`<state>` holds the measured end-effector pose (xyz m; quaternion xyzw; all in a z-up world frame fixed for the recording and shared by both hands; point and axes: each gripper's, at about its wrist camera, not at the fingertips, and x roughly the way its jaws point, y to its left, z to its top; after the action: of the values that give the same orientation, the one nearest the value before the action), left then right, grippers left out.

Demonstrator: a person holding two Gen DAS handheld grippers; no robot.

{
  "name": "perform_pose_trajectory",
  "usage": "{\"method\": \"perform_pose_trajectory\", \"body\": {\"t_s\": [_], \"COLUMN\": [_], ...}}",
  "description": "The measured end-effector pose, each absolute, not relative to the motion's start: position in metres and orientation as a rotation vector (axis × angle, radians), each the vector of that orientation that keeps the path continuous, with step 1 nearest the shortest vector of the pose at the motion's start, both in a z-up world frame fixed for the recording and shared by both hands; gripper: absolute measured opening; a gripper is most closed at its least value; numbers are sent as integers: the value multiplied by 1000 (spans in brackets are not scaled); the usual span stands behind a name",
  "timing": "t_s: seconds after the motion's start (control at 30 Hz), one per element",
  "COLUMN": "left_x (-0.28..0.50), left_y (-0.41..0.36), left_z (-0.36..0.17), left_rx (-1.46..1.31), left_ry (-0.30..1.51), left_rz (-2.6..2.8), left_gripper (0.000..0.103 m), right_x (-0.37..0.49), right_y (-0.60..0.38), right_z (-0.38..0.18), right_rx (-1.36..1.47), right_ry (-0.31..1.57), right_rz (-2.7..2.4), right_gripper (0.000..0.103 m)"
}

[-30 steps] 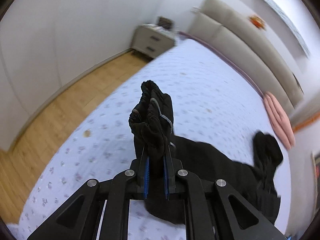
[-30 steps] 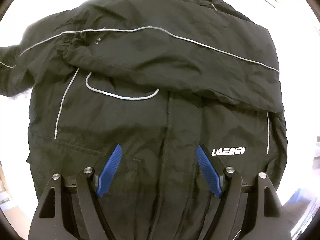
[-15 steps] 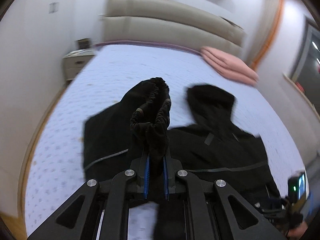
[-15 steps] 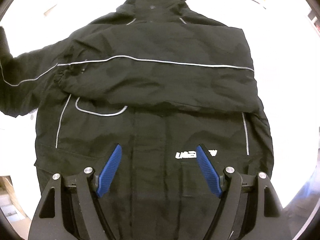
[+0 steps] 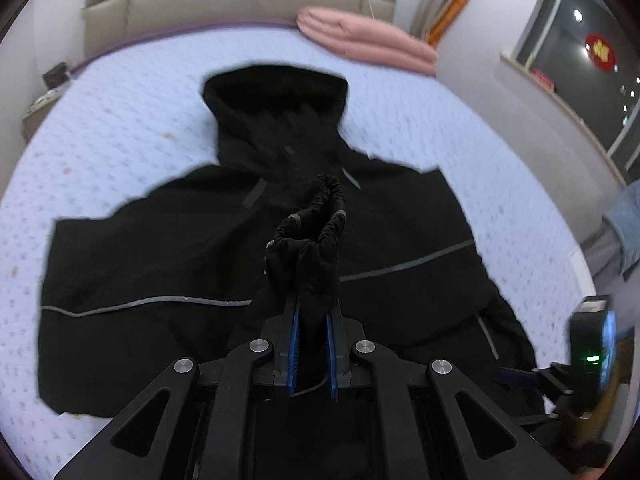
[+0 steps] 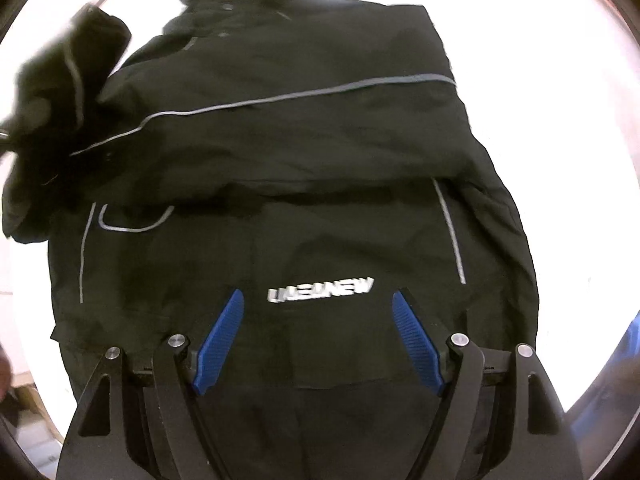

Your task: Fold large clothes

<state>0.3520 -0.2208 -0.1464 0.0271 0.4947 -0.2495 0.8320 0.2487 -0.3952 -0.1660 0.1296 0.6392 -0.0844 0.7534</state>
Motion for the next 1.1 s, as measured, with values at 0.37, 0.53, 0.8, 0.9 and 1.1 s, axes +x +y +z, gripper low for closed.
{"method": "perform_pose_trajectory", "body": {"t_s": [0.37,0.53,0.8,0.9,1.1], "left_x": [366,340,309,305,303], "left_y": [-229,-222,-155,-124,-88], "left_z": [-213,-197,-185,-180,-169], "left_rx": [-144,-222,-215,-235,-248], "left_ry": [1373,1403,1365,1353,1302], "left_rz": [-622,-709,-517,-455,-345], "left_gripper": [42,43,43,43,43], "right_x": [248,266,327,349,380], "right_y": [-426,-424,-389,-377,-373], "right_z": [-167,-152,-146,-160,-196], "right_rx": [296,350,360,421,627], "right_ry": [1391,1343,1284,1306,1361], "right_rz": [-118,-11,117,158,194], "right_gripper": [79,79,79,79,62]}}
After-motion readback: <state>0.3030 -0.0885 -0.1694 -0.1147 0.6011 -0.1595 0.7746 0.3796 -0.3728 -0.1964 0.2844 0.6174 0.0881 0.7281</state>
